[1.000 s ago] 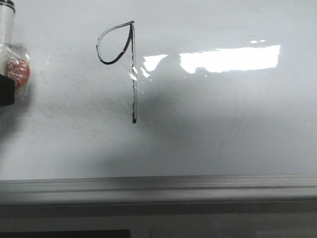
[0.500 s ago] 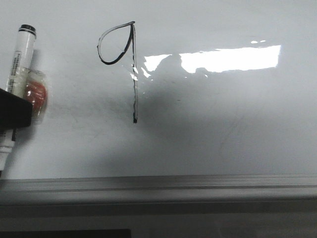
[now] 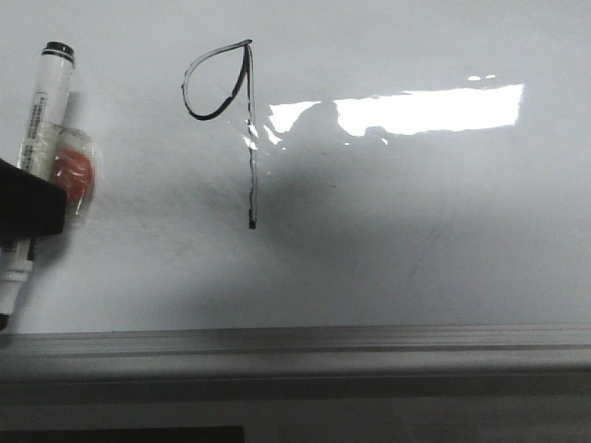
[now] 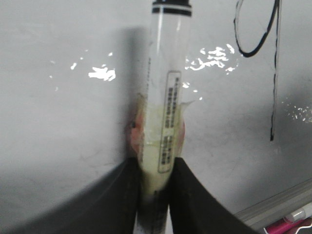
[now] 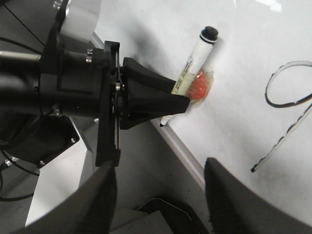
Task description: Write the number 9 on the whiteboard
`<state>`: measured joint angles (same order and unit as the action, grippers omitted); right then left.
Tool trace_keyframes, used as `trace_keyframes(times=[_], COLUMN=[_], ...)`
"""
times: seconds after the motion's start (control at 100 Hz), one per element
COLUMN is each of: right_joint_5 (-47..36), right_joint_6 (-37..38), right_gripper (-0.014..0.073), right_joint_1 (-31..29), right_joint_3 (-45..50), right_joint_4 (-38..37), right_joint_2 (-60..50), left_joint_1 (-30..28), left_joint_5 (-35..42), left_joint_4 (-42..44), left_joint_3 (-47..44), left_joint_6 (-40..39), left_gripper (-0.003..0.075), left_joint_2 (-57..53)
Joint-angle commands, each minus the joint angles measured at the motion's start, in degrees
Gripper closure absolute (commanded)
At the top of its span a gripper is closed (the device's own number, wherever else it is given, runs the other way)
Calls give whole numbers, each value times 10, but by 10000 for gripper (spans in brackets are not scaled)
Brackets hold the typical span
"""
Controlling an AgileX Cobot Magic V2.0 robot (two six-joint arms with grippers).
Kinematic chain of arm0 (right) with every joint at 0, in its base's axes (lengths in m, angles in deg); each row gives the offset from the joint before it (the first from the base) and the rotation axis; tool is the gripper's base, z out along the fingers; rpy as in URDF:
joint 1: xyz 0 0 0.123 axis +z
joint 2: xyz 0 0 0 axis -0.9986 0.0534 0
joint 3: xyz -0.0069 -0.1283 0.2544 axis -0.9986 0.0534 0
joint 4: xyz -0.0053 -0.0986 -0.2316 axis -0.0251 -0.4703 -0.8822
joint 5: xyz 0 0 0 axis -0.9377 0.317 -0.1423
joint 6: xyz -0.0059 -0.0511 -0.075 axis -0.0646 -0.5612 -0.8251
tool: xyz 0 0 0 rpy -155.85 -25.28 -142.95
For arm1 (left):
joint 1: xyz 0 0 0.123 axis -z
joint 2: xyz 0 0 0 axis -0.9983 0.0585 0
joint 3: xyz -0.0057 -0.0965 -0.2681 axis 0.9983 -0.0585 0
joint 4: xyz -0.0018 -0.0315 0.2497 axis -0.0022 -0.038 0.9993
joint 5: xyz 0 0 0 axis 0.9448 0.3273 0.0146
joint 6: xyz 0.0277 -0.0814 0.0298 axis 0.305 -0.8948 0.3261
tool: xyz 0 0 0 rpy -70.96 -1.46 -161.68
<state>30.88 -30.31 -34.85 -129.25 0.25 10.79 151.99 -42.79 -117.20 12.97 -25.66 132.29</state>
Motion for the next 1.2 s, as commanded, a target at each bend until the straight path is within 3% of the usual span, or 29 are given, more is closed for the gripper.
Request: trace_keyframes(times=[0.0, 0.12, 0.27, 0.51, 0.58, 0.72, 0.96, 1.19], right_joint_5=[-30, -31, -39, -73, -105, -200, -410, -448], right_joint_6=[-4, -4, -4, -4, -4, -5, -7, -7], right_gripper=[251, 251, 286, 666, 663, 663, 662, 663], right_joint_1=[-2, -2, -2, -2, -2, -2, -2, -2], right_joint_3=[-19, -19, -18, 12, 42, 138, 377, 551], right_joint_4=[10, 10, -10, -66, -80, -116, -170, -170], right_joint_2=[-15, -15, -26, -86, -116, -195, -386, -538], left_joint_1=[3, 3, 3, 3, 3, 3, 3, 3], left_joint_5=[-1, -1, -1, 0, -14, -53, -70, -87], left_joint_4=[27, 27, 42, 46, 47, 47, 51, 51], left_joint_3=[19, 19, 19, 19, 17, 2, -64, -91], left_joint_6=[0, 0, 0, 2, 18, 63, 97, 98], left_gripper=[514, 421, 414, 431, 497, 741, 741, 741], left_joint_2=[0, 0, -21, -106, -137, -194, -259, -268])
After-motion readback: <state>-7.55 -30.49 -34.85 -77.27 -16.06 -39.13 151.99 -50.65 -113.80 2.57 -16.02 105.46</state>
